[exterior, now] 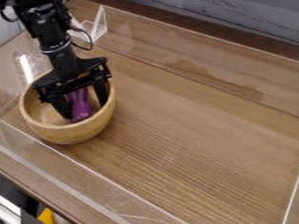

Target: Remove the purple eggplant from inside the brown bowl and put it on the table

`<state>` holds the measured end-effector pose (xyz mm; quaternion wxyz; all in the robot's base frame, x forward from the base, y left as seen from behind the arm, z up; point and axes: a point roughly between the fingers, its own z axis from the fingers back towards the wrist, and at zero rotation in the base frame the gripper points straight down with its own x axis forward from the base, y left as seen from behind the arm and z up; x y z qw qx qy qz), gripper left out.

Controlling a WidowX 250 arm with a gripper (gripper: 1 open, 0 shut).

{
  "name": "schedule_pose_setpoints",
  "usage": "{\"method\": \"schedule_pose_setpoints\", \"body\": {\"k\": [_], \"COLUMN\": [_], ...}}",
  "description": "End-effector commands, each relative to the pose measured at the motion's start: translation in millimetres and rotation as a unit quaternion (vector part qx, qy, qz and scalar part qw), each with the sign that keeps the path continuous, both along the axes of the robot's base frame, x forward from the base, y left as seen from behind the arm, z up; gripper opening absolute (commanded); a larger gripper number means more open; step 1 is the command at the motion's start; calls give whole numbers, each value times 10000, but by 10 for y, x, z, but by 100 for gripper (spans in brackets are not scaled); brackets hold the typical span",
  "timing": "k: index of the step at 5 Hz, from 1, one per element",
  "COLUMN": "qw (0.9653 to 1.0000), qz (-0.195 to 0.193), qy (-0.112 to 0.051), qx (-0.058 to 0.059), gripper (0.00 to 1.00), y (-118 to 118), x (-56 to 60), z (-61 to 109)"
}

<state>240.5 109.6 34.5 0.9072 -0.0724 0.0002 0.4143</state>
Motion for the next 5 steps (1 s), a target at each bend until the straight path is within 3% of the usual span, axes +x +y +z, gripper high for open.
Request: {"method": "schedule_pose_setpoints", "body": {"k": [1,5], "qw": [9997,9981], "qz": [-54,-137], "qy": [-137,-167], "qx": [177,576], "gripper": [100,100], "y": [-17,-20], "x": [76,139], "z": [53,3]}}
